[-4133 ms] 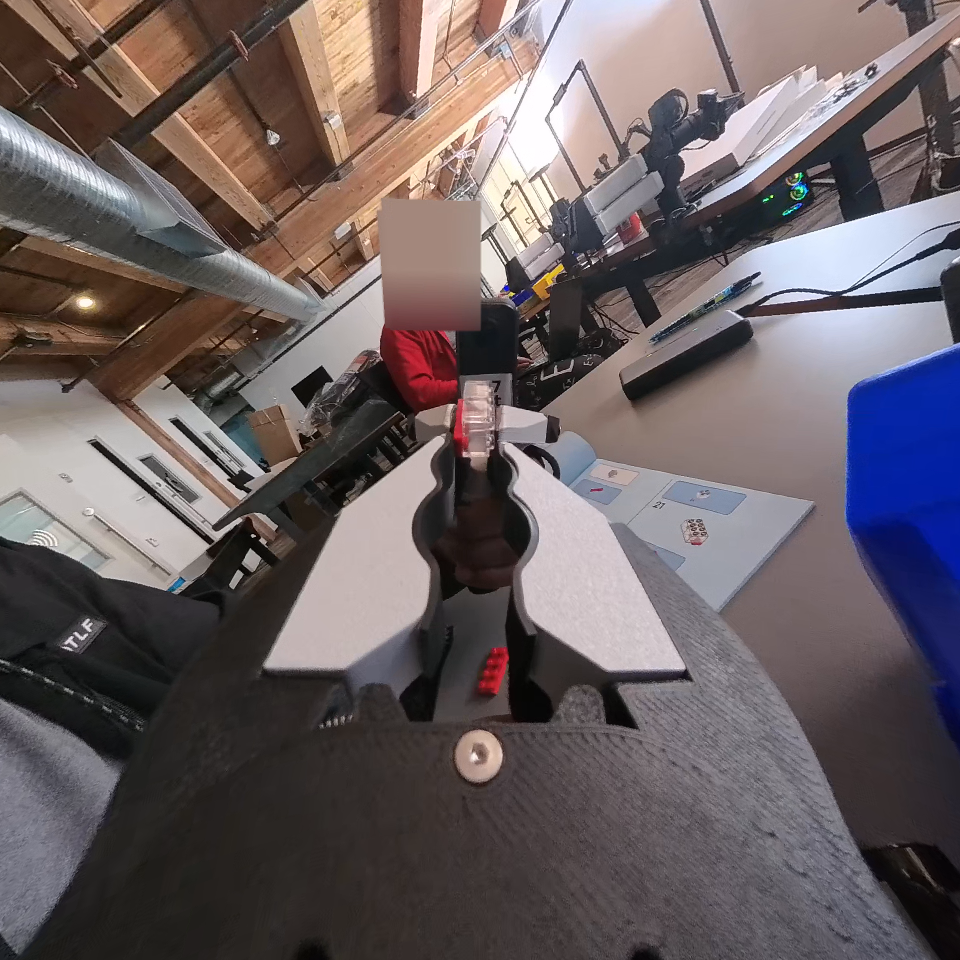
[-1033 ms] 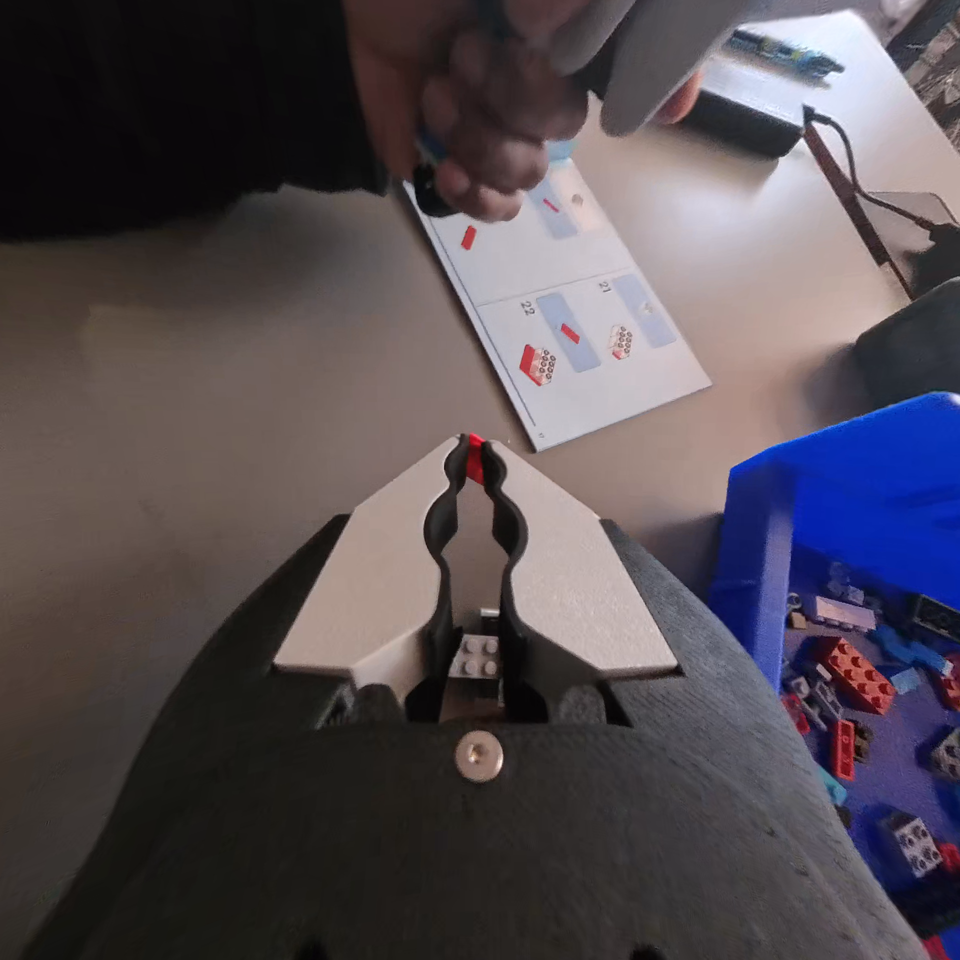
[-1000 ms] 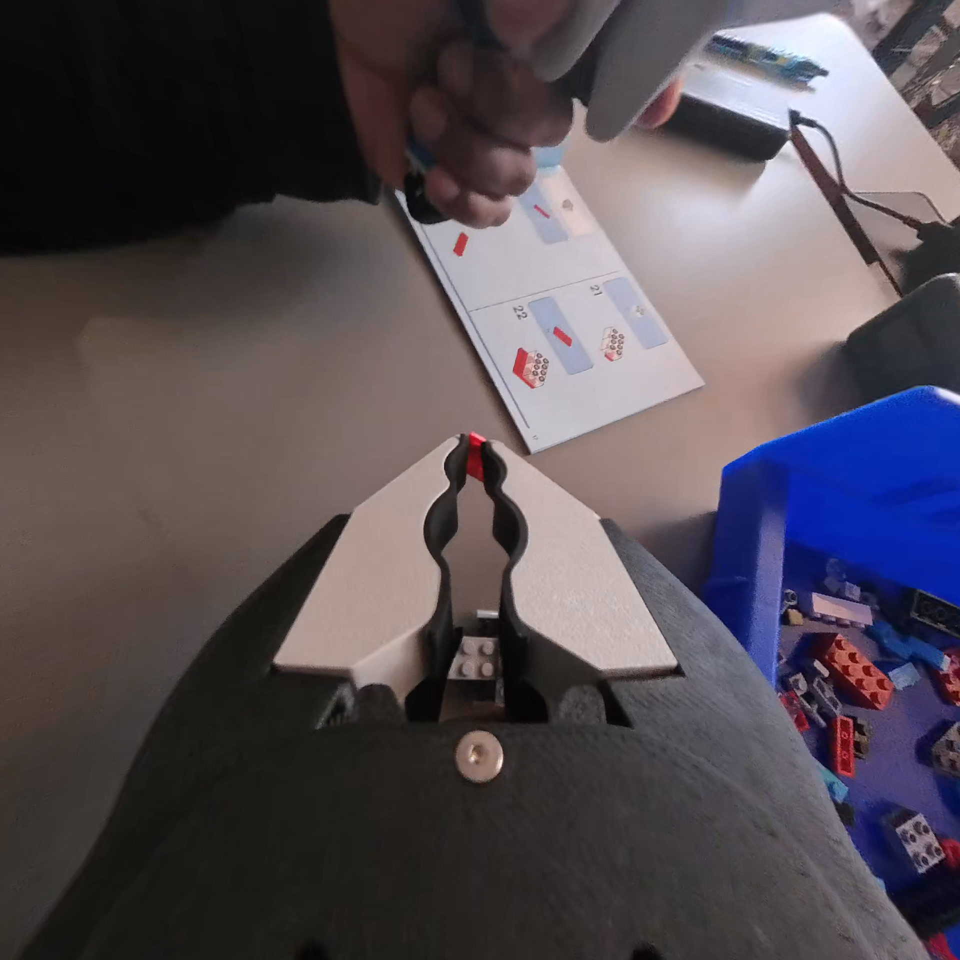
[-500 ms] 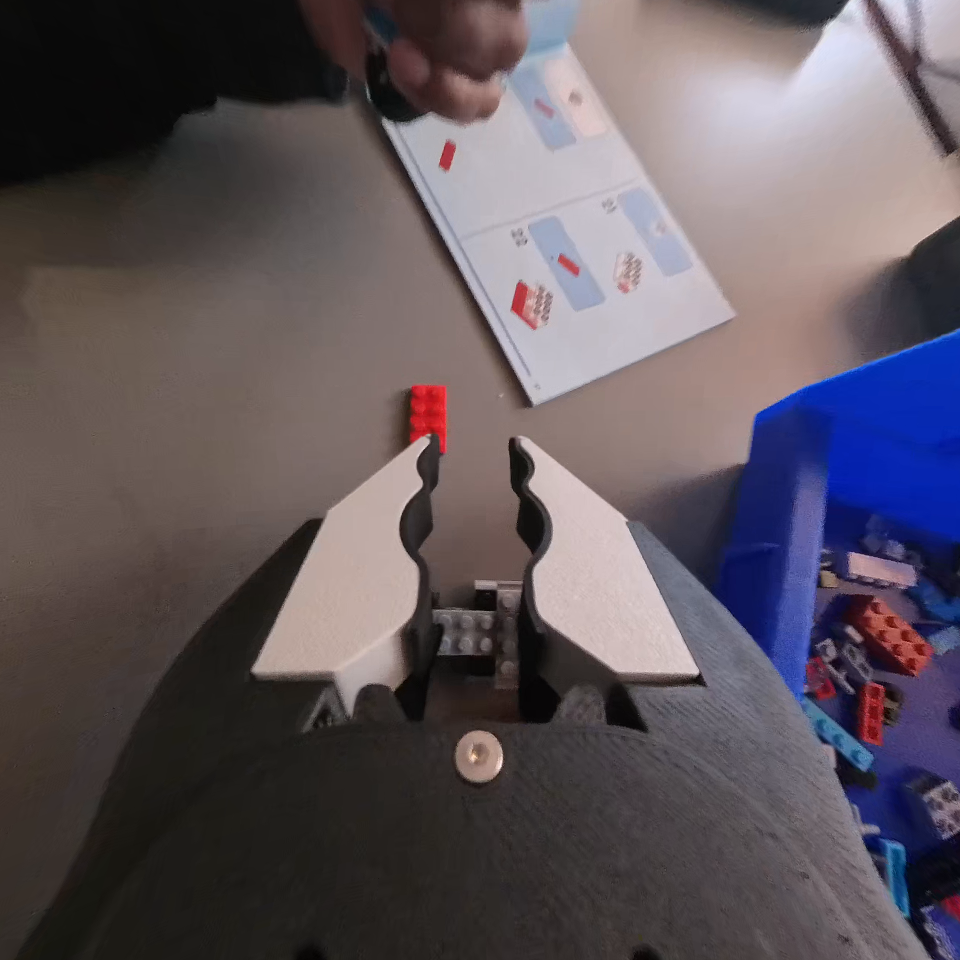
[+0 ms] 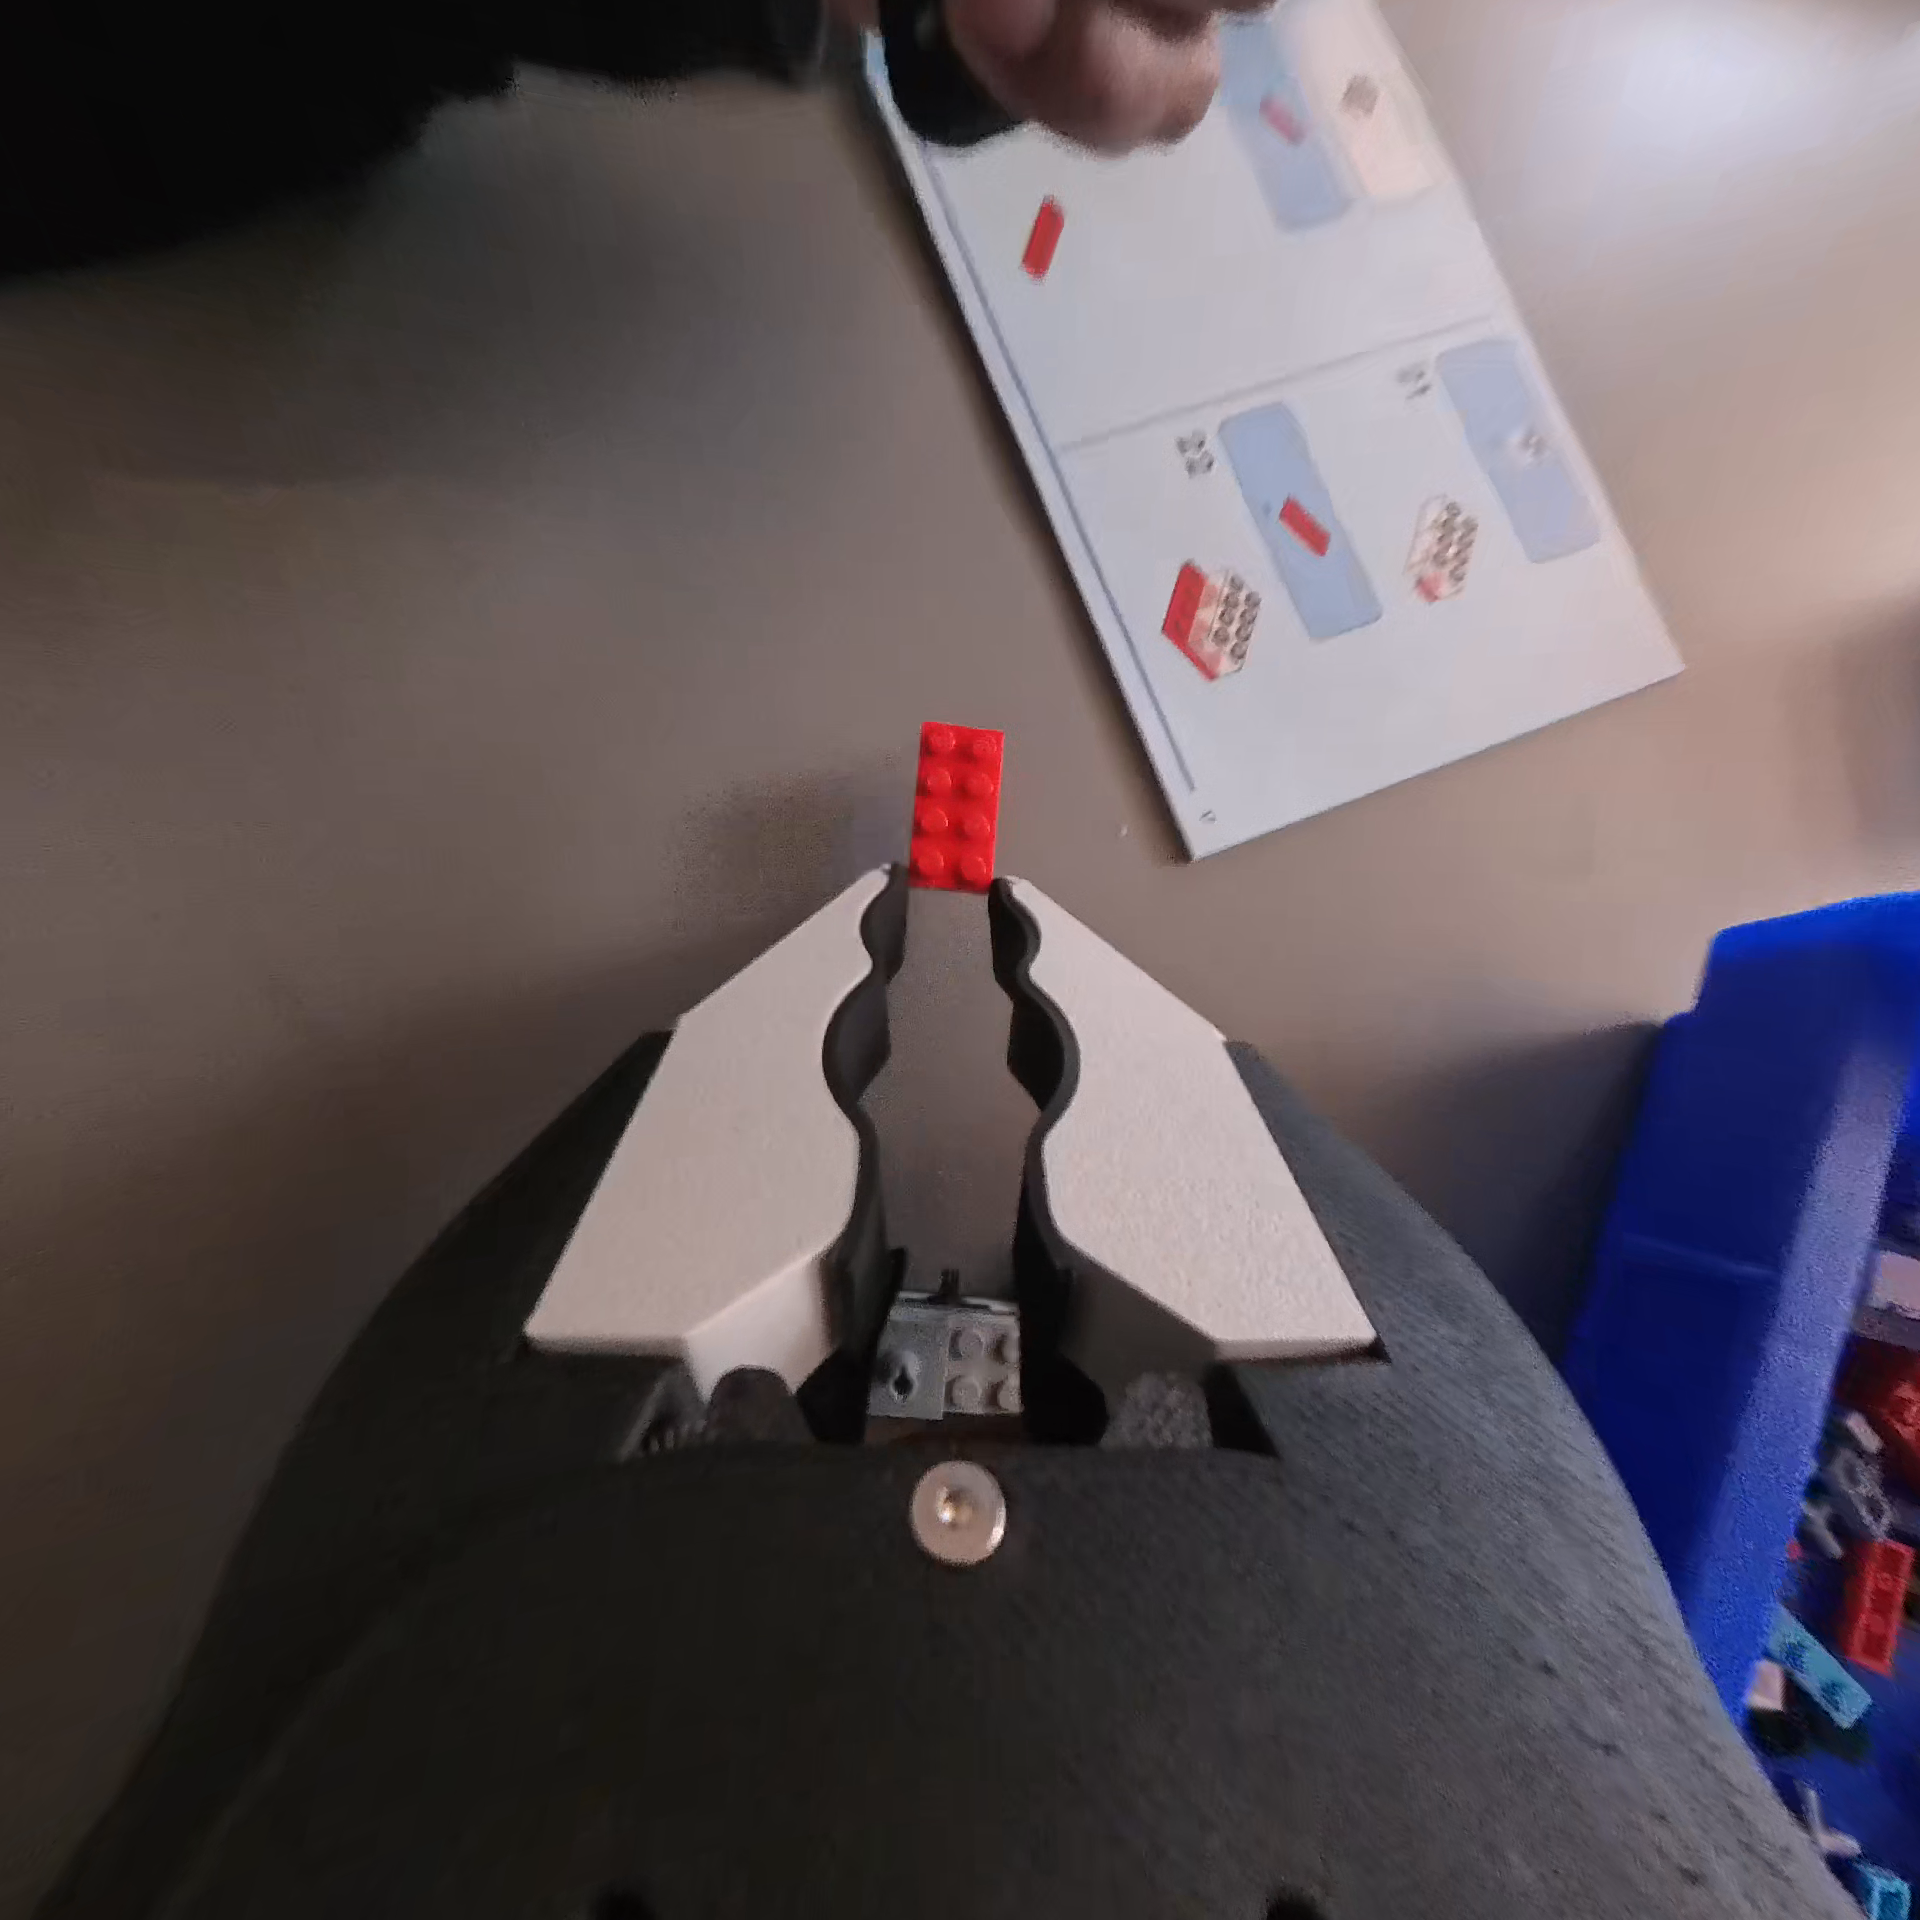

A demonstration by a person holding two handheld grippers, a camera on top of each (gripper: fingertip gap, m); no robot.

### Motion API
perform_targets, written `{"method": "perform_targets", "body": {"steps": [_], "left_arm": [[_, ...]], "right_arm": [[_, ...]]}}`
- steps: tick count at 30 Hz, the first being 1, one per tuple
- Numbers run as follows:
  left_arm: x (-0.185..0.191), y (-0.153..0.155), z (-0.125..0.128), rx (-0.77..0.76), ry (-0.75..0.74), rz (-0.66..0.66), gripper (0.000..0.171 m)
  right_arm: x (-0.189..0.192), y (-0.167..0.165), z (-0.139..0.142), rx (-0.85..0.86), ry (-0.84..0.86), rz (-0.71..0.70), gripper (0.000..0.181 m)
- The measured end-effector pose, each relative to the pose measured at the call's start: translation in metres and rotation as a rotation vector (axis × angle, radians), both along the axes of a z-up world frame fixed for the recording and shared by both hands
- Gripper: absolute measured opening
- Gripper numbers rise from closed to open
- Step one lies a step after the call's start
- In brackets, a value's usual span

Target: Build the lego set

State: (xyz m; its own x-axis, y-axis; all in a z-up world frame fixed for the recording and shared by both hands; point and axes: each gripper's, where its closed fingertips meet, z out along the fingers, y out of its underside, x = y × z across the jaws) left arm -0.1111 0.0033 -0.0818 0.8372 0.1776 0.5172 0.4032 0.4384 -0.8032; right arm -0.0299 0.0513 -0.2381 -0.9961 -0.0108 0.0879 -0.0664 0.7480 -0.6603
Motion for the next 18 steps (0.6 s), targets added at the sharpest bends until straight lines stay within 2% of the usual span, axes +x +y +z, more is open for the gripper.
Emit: {"method": "perform_targets", "body": {"steps": [5, 12, 18], "left_arm": [[0.000, -0.002, 0.001, 0.005, 0.002, 0.005, 0.014], [-0.001, -0.001, 0.000, 0.003, -0.001, 0.002, 0.014], [-0.001, -0.001, -0.001, 0.005, -0.005, 0.002, 0.014]], "right_arm": [[0.000, -0.011, 0.045, -0.229, -0.026, -0.006, 0.018], [-0.009, -0.009, 0.049, -0.270, -0.017, -0.043, 0.019], [-0.018, -0.001, 0.035, -0.189, -0.012, -0.092, 0.019]]}}
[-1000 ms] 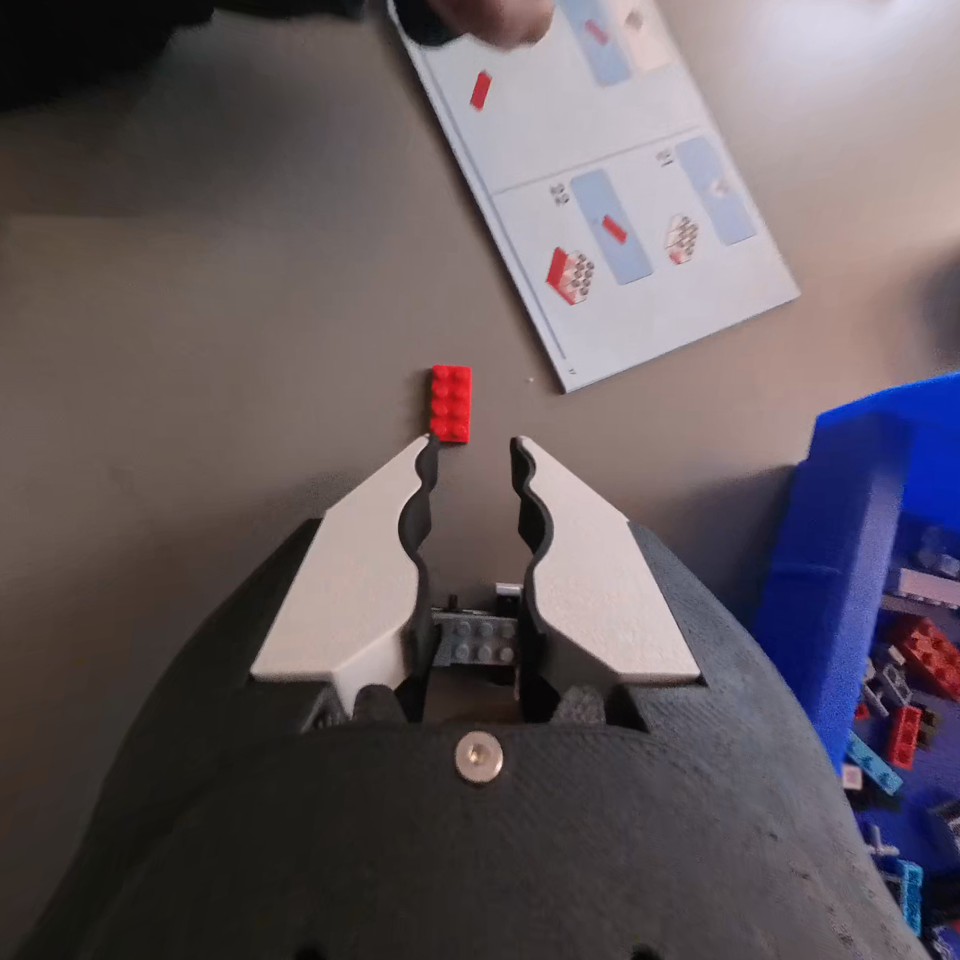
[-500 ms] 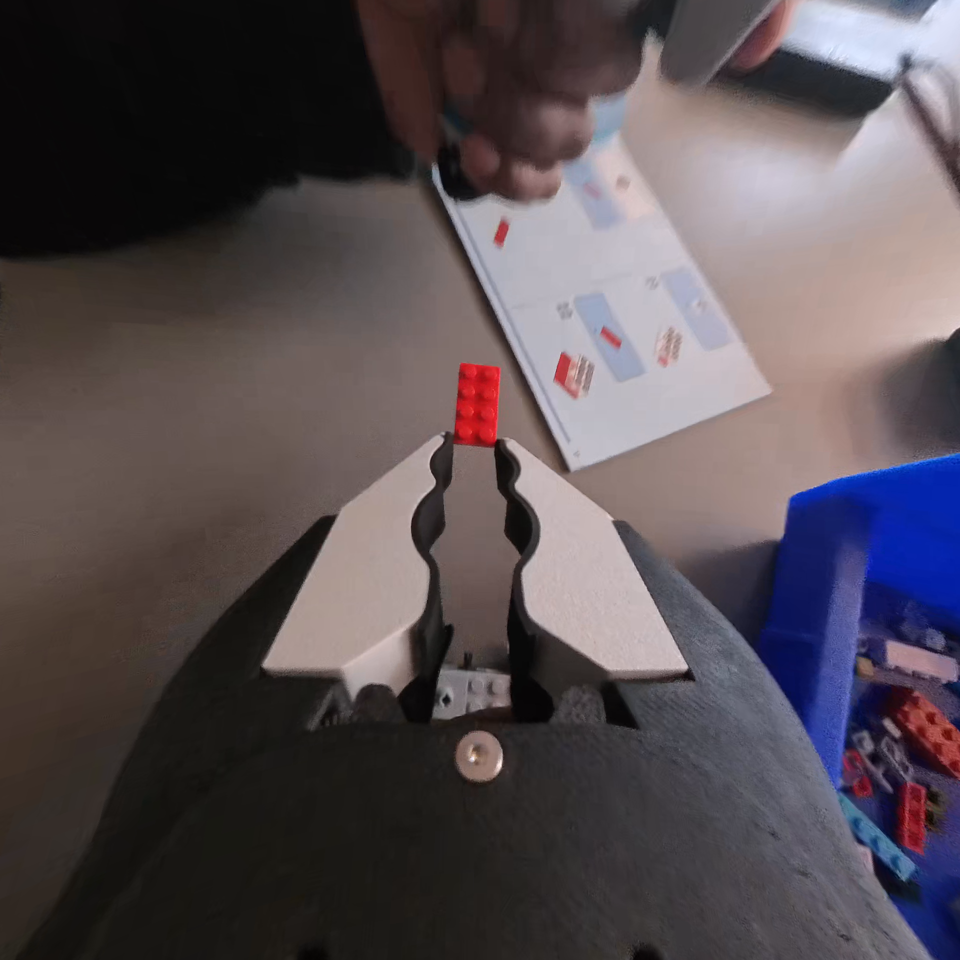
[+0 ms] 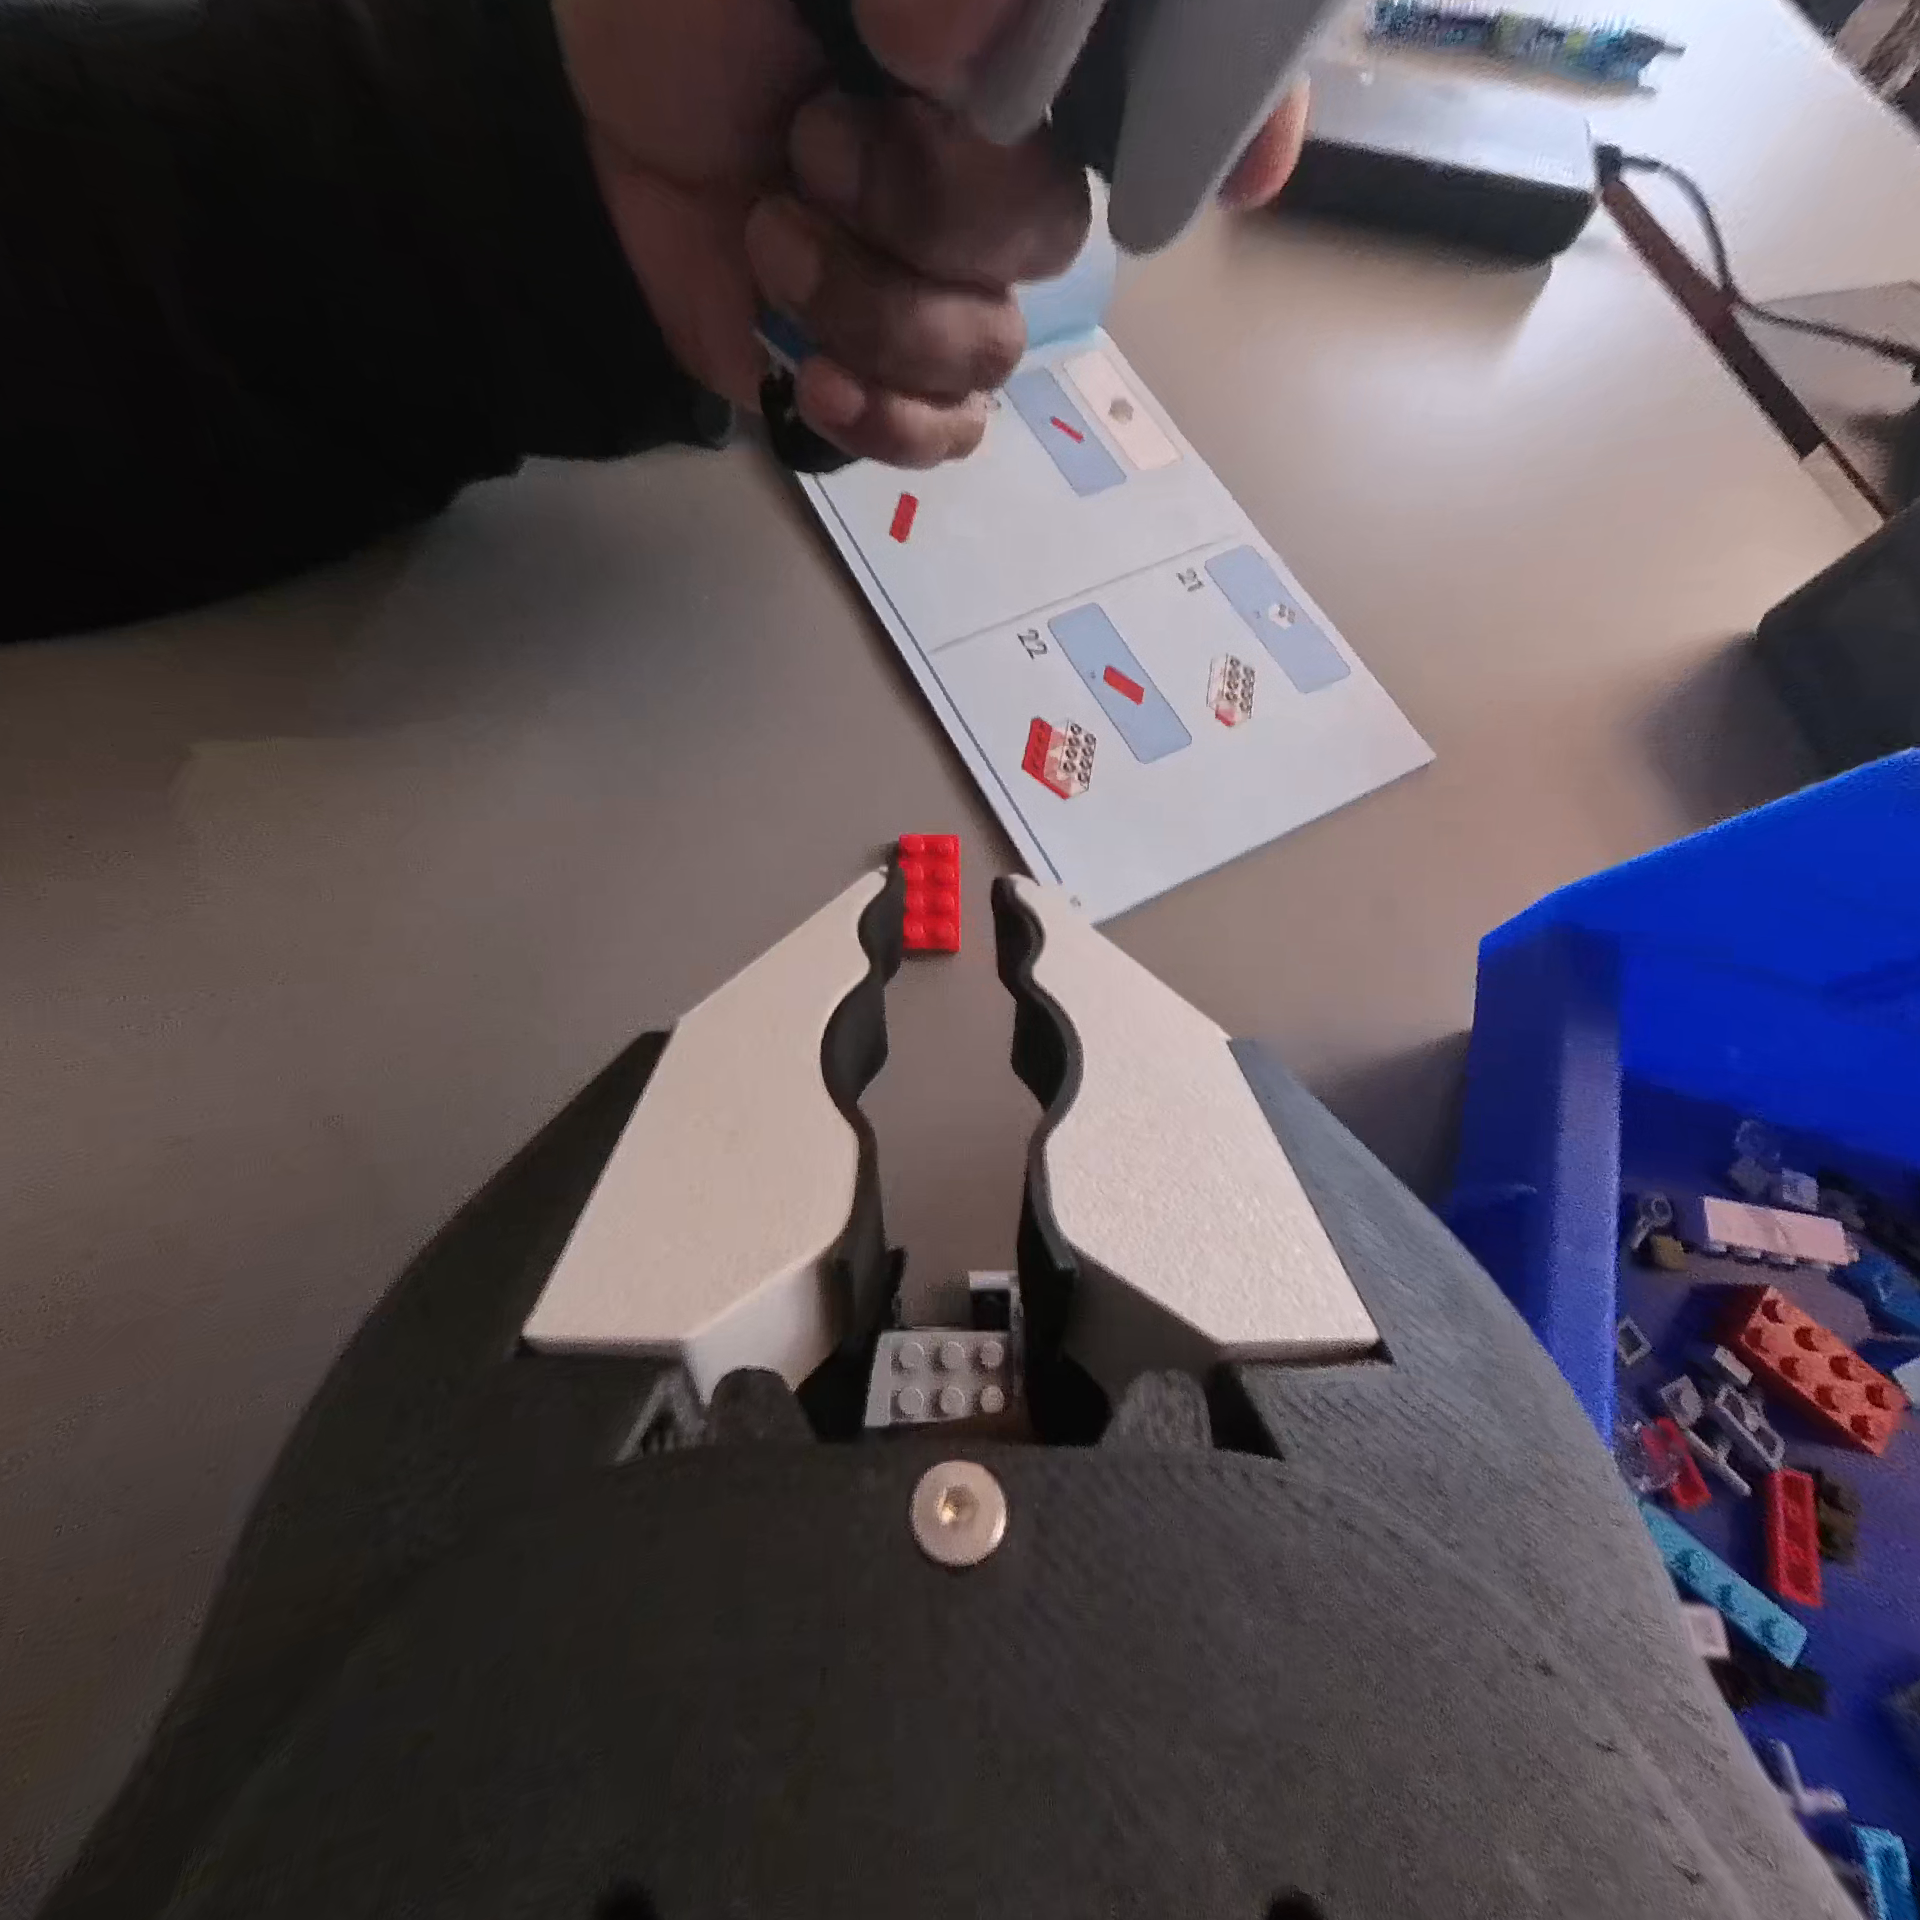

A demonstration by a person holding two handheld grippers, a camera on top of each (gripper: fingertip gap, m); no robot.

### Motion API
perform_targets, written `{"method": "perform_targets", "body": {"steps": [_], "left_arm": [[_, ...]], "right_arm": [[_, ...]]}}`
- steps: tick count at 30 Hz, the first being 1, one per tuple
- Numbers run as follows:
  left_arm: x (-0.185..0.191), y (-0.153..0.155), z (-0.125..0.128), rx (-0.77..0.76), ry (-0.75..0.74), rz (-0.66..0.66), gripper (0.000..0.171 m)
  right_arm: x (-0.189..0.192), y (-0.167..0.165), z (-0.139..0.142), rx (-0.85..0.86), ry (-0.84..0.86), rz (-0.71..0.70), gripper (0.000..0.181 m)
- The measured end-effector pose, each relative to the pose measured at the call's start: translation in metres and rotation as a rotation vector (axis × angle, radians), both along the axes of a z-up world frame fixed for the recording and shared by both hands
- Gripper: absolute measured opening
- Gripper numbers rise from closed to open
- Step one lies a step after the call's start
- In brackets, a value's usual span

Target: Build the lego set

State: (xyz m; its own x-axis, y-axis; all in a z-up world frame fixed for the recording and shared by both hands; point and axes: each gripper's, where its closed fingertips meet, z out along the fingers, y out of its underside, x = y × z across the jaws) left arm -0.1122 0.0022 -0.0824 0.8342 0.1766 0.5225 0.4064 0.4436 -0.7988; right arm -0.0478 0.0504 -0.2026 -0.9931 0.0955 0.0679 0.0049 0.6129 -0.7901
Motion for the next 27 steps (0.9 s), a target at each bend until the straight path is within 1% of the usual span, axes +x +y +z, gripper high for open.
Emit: {"method": "perform_targets", "body": {"steps": [3, 8, 10, 12, 14, 17, 21, 27], "left_arm": [[0.000, 0.001, -0.001, -0.002, -0.007, -0.004, 0.014], [-0.001, 0.003, -0.004, -0.008, -0.019, -0.007, 0.014], [-0.001, 0.003, -0.004, -0.010, -0.017, -0.006, 0.014], [-0.001, 0.002, -0.003, -0.008, -0.017, -0.006, 0.014], [-0.001, 0.002, -0.003, -0.005, -0.020, -0.006, 0.014], [-0.002, 0.002, -0.004, -0.004, -0.026, -0.005, 0.014], [-0.002, 0.002, -0.005, -0.008, -0.032, -0.004, 0.014], [-0.003, 0.002, -0.007, -0.015, -0.037, -0.002, 0.014]], "right_arm": [[0.000, -0.003, -0.016, 0.088, -0.016, -0.012, 0.019], [0.002, -0.008, -0.041, 0.255, -0.057, 0.019, 0.027], [0.002, -0.008, -0.048, 0.299, -0.072, 0.021, 0.030], [-0.001, -0.009, -0.053, 0.317, -0.062, 0.010, 0.029], [0.000, -0.011, -0.053, 0.306, -0.063, 0.014, 0.019], [0.006, -0.011, -0.049, 0.274, -0.081, 0.038, 0.018], [0.009, -0.003, -0.034, 0.239, -0.083, 0.042, 0.018], [0.011, 0.013, -0.025, 0.286, -0.025, 0.043, 0.018]]}}
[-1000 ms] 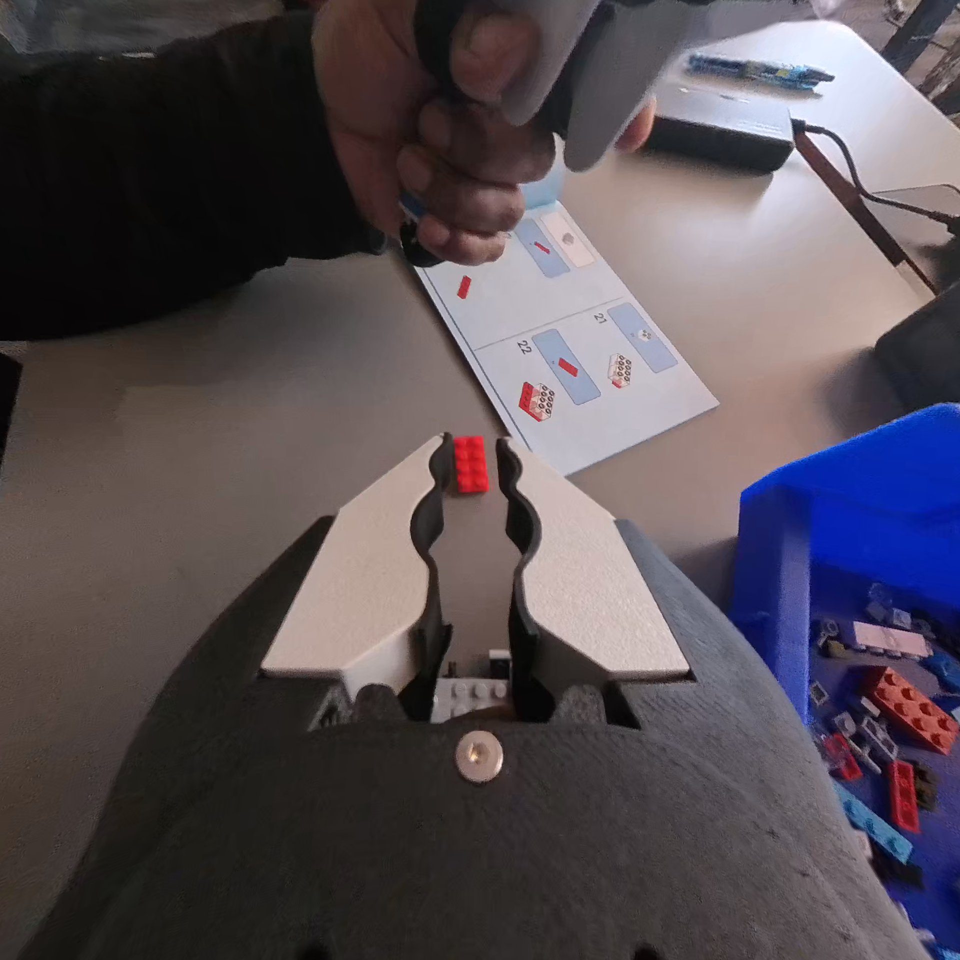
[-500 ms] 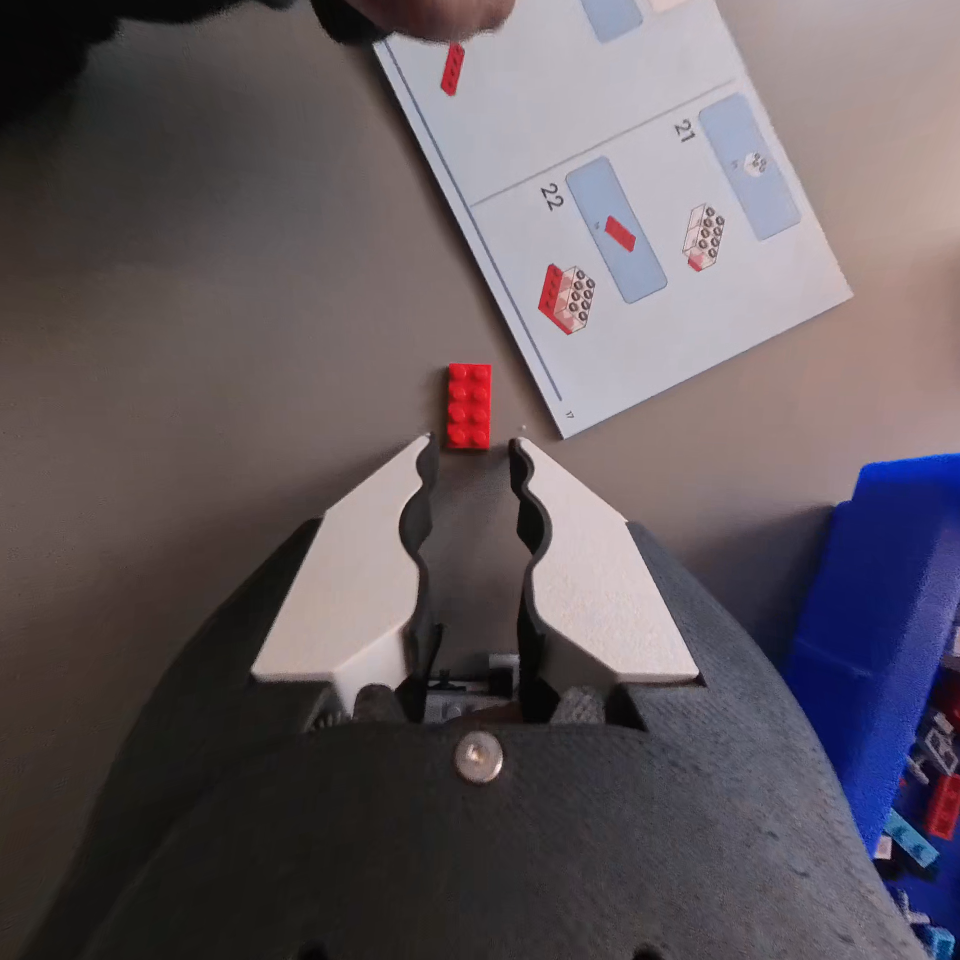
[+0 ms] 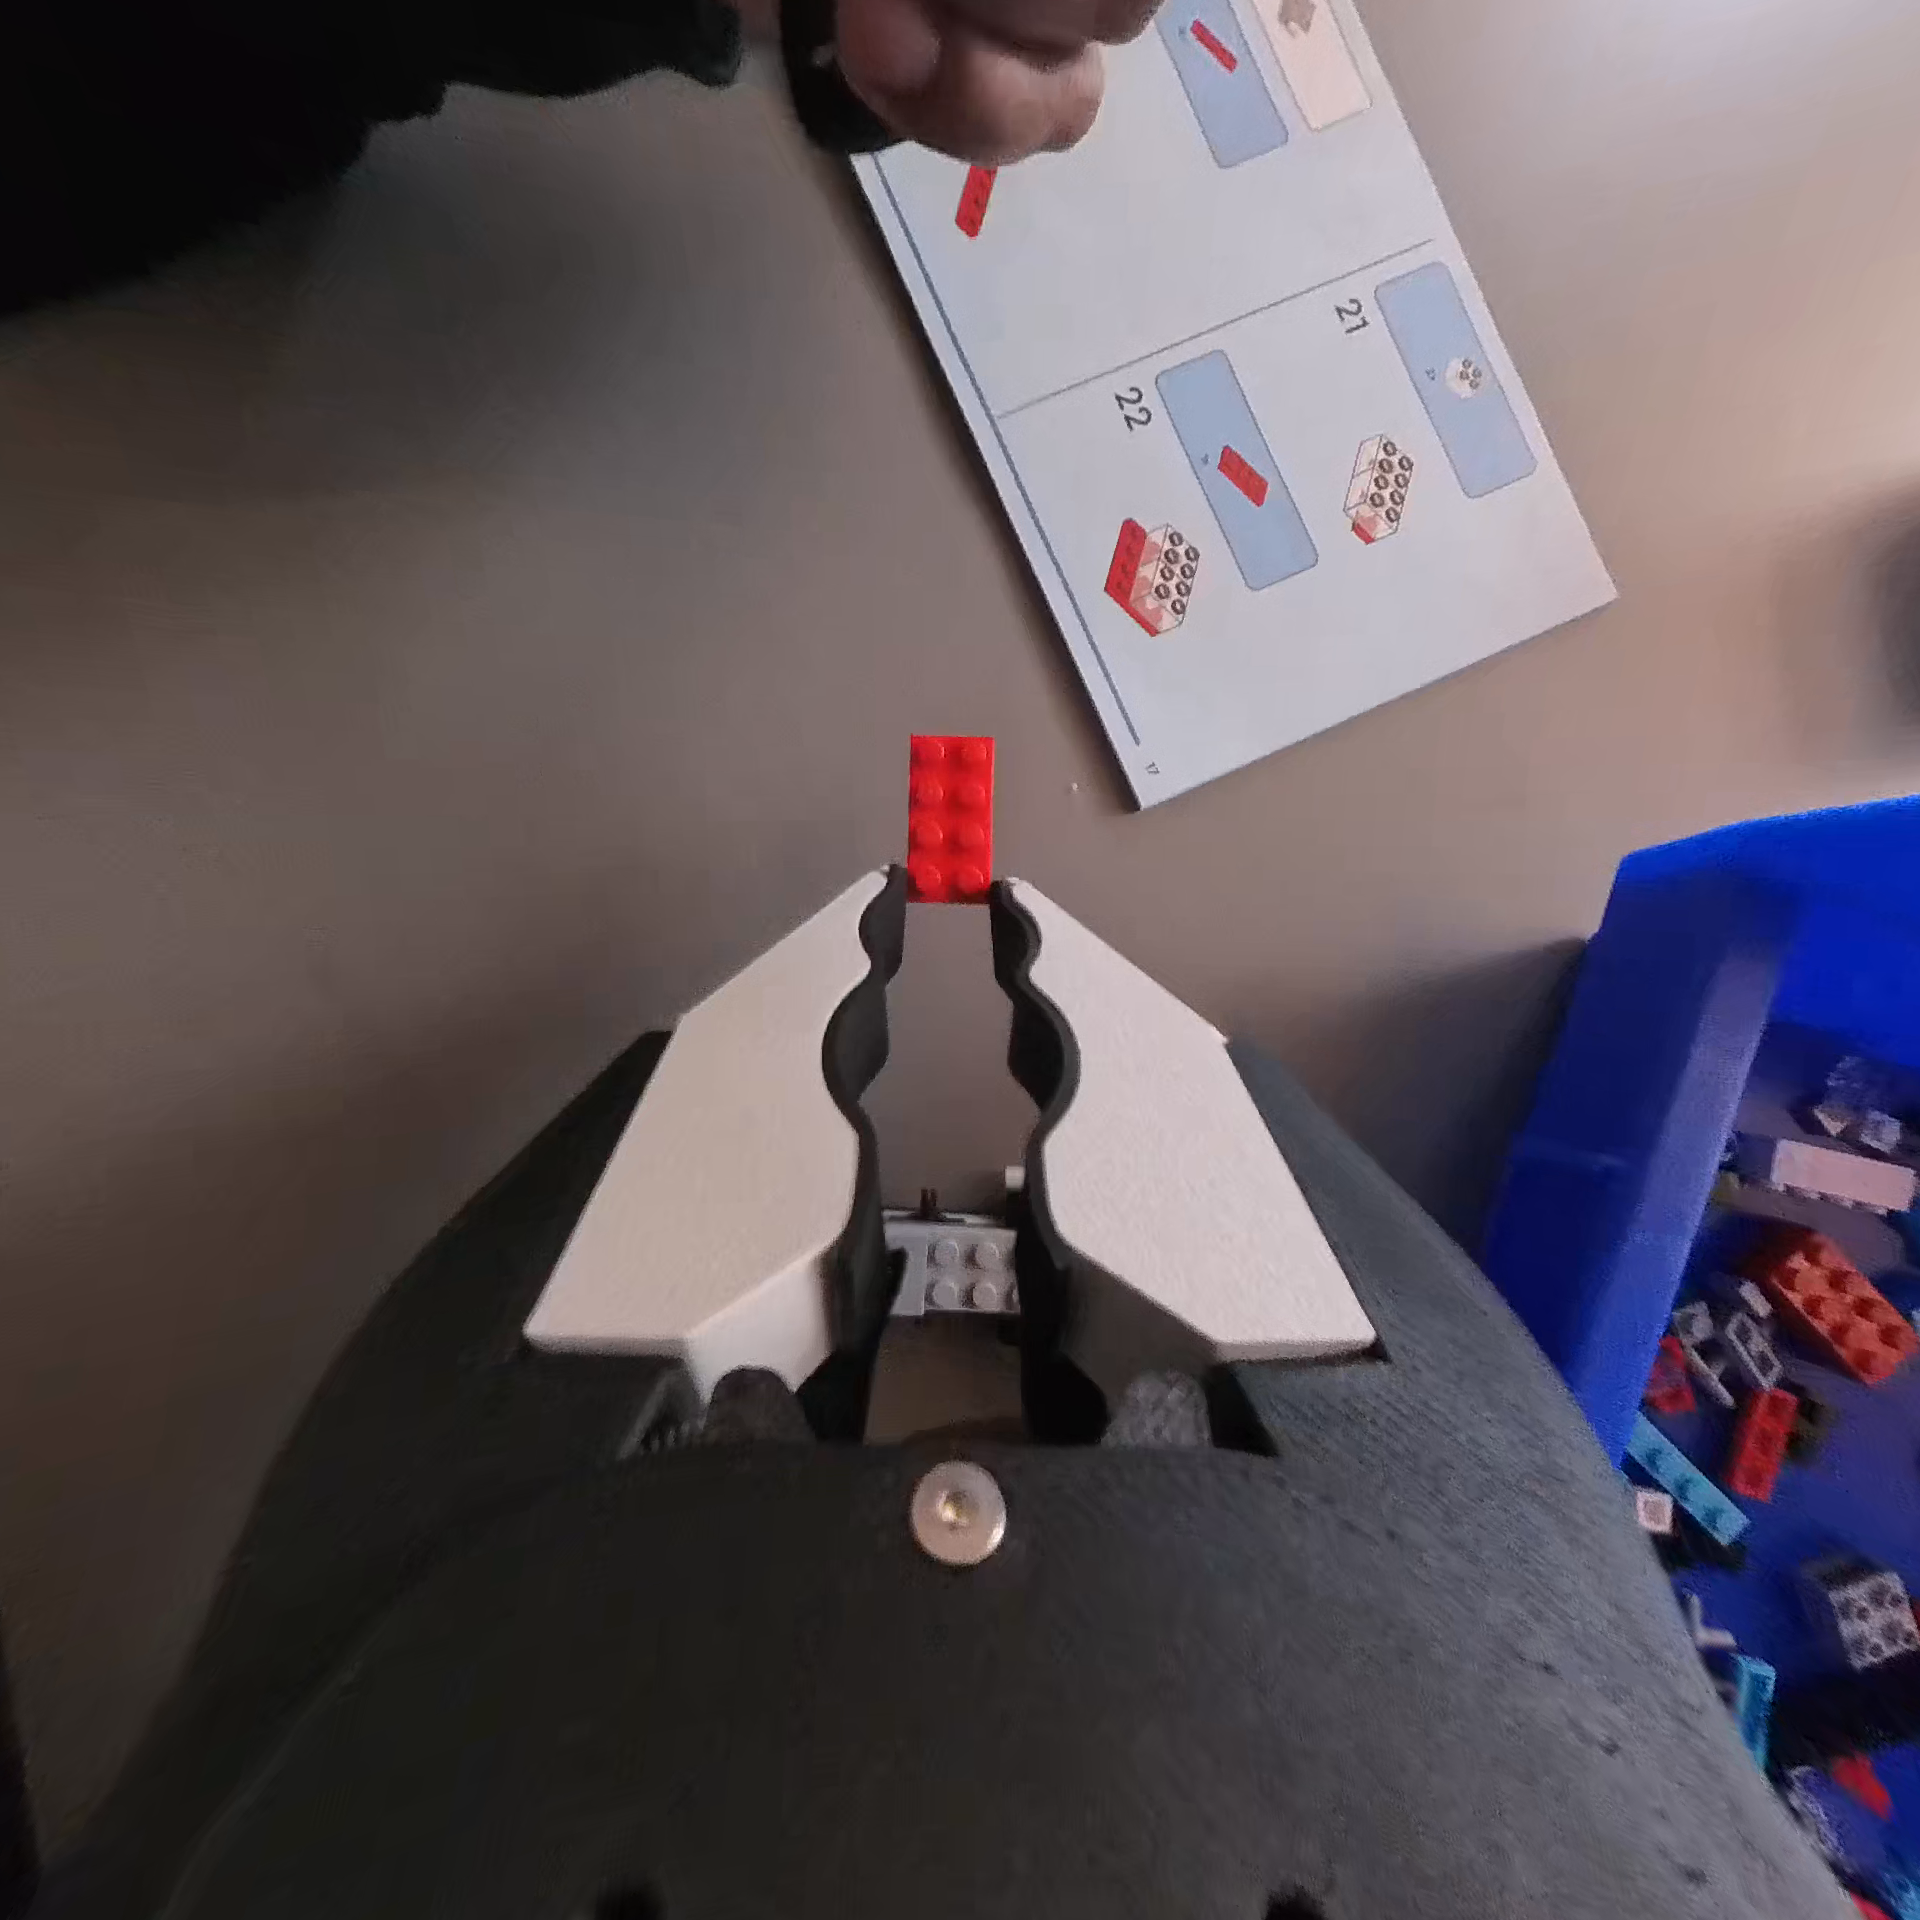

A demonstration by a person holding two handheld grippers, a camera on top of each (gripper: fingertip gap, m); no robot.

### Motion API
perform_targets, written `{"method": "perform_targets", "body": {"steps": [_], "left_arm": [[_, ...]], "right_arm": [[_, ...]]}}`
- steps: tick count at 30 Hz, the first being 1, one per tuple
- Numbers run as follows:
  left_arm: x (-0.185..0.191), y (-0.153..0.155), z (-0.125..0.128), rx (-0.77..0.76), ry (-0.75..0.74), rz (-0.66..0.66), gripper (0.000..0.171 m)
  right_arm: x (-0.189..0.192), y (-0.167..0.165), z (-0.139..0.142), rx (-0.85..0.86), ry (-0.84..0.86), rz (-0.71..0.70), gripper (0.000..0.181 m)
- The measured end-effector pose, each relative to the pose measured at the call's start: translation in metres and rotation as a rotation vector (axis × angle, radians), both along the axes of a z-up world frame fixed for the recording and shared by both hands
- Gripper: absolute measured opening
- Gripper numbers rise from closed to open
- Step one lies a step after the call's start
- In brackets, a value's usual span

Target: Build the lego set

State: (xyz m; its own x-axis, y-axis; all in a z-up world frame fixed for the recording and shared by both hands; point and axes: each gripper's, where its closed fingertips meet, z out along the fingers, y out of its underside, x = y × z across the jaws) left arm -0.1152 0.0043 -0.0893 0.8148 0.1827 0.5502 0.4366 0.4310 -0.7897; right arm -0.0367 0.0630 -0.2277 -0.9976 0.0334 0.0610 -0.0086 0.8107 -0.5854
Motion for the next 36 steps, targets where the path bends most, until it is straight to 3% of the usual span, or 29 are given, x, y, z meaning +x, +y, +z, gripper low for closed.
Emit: {"method": "perform_targets", "body": {"steps": [13, 22, 28, 36], "left_arm": [[0.000, 0.001, -0.001, -0.001, -0.004, -0.003, 0.014], [0.000, 0.001, -0.001, -0.002, -0.004, -0.003, 0.014], [0.000, 0.001, -0.001, -0.001, -0.002, -0.002, 0.014], [0.001, -0.001, 0.003, 0.009, 0.006, 0.001, 0.014]], "right_arm": [[0.001, -0.002, 0.015, -0.075, -0.006, -0.003, 0.018], [0.002, -0.006, 0.006, -0.063, -0.017, 0.007, 0.017], [0.010, -0.026, -0.001, -0.079, 0.001, 0.036, 0.018], [0.001, -0.017, 0.004, -0.085, -0.001, 0.000, 0.032]]}}
